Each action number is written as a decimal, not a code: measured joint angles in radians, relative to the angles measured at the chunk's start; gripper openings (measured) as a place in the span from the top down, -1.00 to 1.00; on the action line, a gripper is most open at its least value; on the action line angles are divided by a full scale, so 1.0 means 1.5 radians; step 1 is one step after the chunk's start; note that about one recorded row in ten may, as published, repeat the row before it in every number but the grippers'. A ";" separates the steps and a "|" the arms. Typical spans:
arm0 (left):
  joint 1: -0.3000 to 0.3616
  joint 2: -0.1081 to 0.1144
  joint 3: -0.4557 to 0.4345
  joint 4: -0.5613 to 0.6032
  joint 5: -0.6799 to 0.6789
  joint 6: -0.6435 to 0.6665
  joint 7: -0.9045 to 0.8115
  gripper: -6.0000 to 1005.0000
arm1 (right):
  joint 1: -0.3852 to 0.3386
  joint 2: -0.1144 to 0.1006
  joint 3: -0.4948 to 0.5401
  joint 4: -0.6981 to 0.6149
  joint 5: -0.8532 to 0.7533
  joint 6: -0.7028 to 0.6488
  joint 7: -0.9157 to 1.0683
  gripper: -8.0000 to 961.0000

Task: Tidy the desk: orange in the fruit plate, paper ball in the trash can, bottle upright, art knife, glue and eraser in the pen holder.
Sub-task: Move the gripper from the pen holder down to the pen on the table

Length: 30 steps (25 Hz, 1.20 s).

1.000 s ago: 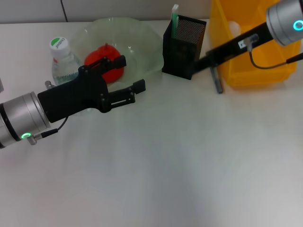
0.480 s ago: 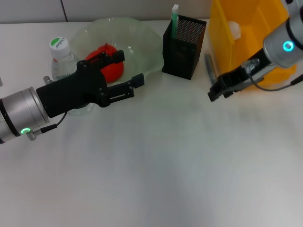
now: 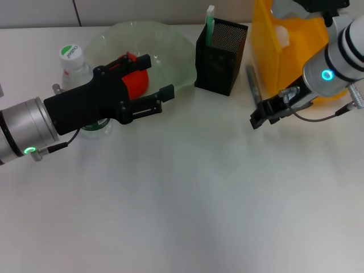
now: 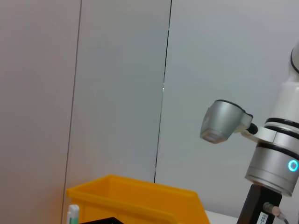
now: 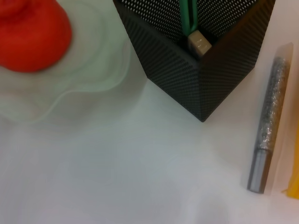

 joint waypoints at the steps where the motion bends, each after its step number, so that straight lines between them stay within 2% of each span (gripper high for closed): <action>1: 0.000 0.001 0.000 0.003 0.000 0.000 -0.003 -0.66 | 0.000 0.000 -0.004 -0.004 0.000 0.006 0.000 0.16; 20: 0.000 0.002 0.002 0.018 0.002 0.000 -0.006 -0.66 | 0.003 0.000 -0.019 -0.019 -0.022 0.039 0.001 0.16; 30: 0.000 0.001 0.002 0.018 0.001 0.000 -0.004 -0.66 | 0.020 -0.007 -0.100 0.002 -0.026 0.037 -0.010 0.15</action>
